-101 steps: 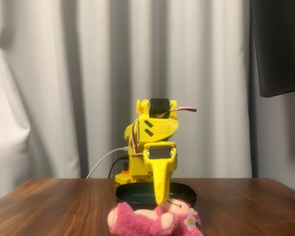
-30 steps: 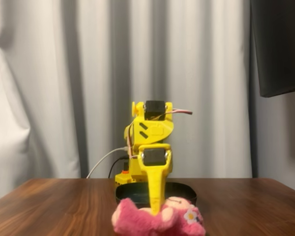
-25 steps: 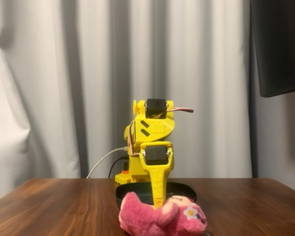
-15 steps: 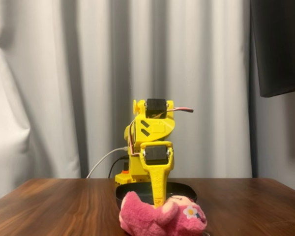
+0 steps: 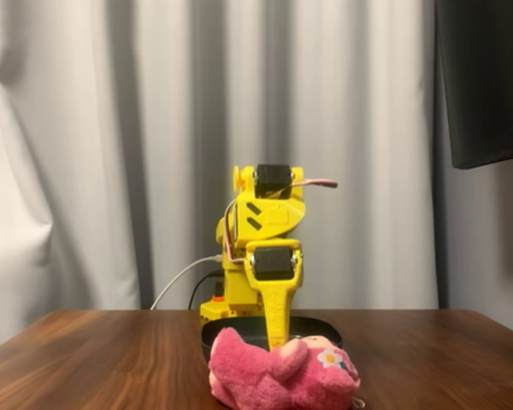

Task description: Grasp a strawberry bear and put it in the bin.

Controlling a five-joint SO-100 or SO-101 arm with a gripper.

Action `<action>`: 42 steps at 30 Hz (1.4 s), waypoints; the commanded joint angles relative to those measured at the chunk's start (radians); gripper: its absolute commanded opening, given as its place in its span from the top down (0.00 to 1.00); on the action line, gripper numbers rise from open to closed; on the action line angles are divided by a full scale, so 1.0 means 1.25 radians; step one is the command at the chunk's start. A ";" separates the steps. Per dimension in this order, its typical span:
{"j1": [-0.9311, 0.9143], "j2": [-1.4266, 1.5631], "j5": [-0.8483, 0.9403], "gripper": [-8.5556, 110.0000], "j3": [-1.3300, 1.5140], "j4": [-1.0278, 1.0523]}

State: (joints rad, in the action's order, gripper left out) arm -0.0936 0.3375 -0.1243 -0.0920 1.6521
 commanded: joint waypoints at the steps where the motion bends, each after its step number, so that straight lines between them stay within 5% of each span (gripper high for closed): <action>1: -0.018 0.096 -0.005 0.93 -0.038 0.013; 10: -0.027 0.034 0.011 0.91 -0.039 0.016; 14: -0.027 -0.017 0.012 0.72 -0.039 0.005; 19: -0.026 -0.037 0.027 0.63 -0.036 -0.007; 42: -0.020 -0.058 0.061 0.63 -0.027 0.034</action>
State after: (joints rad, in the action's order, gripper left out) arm -0.1273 0.2562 -0.0583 -0.0905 1.6828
